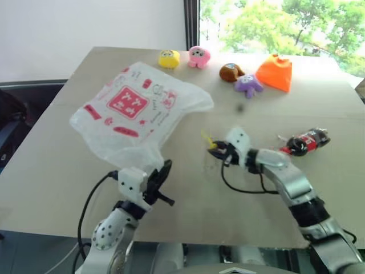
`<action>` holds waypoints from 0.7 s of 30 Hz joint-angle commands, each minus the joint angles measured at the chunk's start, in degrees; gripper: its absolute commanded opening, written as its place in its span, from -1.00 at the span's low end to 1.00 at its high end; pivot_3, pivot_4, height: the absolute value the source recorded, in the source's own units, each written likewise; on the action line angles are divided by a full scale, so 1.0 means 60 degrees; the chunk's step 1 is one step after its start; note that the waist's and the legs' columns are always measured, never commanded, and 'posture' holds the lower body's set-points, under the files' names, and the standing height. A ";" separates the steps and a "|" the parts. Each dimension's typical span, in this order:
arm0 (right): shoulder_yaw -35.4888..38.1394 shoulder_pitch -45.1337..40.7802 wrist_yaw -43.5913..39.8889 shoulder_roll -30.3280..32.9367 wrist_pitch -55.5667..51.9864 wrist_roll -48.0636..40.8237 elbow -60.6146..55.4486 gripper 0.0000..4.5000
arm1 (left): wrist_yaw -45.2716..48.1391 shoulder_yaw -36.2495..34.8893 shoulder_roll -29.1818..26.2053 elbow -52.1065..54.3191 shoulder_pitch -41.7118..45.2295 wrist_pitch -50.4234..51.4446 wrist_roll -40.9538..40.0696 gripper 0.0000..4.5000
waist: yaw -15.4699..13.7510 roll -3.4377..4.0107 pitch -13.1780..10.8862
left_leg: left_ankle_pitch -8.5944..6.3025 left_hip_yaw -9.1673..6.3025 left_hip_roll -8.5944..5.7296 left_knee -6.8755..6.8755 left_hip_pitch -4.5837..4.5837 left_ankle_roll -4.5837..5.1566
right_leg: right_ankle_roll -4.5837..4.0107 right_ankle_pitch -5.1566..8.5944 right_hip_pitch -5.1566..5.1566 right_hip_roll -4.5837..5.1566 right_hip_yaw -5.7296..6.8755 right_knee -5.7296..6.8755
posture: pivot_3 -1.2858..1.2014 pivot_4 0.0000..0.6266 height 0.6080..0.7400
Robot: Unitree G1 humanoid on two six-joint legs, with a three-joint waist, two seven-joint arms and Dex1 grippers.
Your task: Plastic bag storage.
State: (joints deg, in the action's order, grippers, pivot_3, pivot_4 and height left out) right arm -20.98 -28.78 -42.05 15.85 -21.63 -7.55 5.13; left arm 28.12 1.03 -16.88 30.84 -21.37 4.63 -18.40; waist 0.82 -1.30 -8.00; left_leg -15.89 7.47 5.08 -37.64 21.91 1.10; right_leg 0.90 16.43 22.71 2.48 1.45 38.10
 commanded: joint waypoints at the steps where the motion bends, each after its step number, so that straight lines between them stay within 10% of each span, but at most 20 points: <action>1: -0.0426 -0.0618 -0.0321 -0.0618 0.0729 0.0299 0.0988 -0.67 | 0.0305 0.0187 -0.0060 0.0575 -0.0256 -0.0207 -0.0357 -1.00 | -0.0010 0.0001 0.0000 | 0.0000 0.0001 0.0000 0.0000 0.0001 0.0000 | 0.0000 0.0000 0.0000 0.0000 0.0001 -0.0004 | 0.03 -0.52 1.00; 14: 0.0787 -0.3212 0.1457 -0.3551 0.4678 0.0640 0.5191 -0.67 | 0.1533 0.0641 -0.0773 0.1362 -0.2202 -0.0317 -0.1327 -1.00 | 0.0095 0.0022 -0.0014 | 0.0000 0.0009 0.0009 0.0000 0.0010 -0.0002 | -0.0003 0.0001 0.0022 0.0010 0.0006 0.0011 | 0.03 -0.52 1.00; 21: 0.2288 -0.3427 0.3612 -0.3321 0.6940 0.0865 0.5829 -0.67 | 0.1687 0.0163 -0.0983 0.1254 -0.1797 -0.0456 -0.1730 -1.00 | 0.0015 0.0027 -0.0017 | 0.0000 0.0012 0.0006 0.0000 0.0018 -0.0001 | -0.0002 0.0001 0.0024 0.0032 0.0012 0.0011 | 0.03 -0.52 1.00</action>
State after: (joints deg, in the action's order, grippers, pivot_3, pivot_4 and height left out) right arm -10.03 -49.06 -23.80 -5.13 16.39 -2.65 41.72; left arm 37.68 3.37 -22.34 36.87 -32.72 3.10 -27.34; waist 0.91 -1.14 -8.11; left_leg -15.89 7.54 5.12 -37.65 22.03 1.09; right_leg 0.89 16.43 22.85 2.68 1.53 38.17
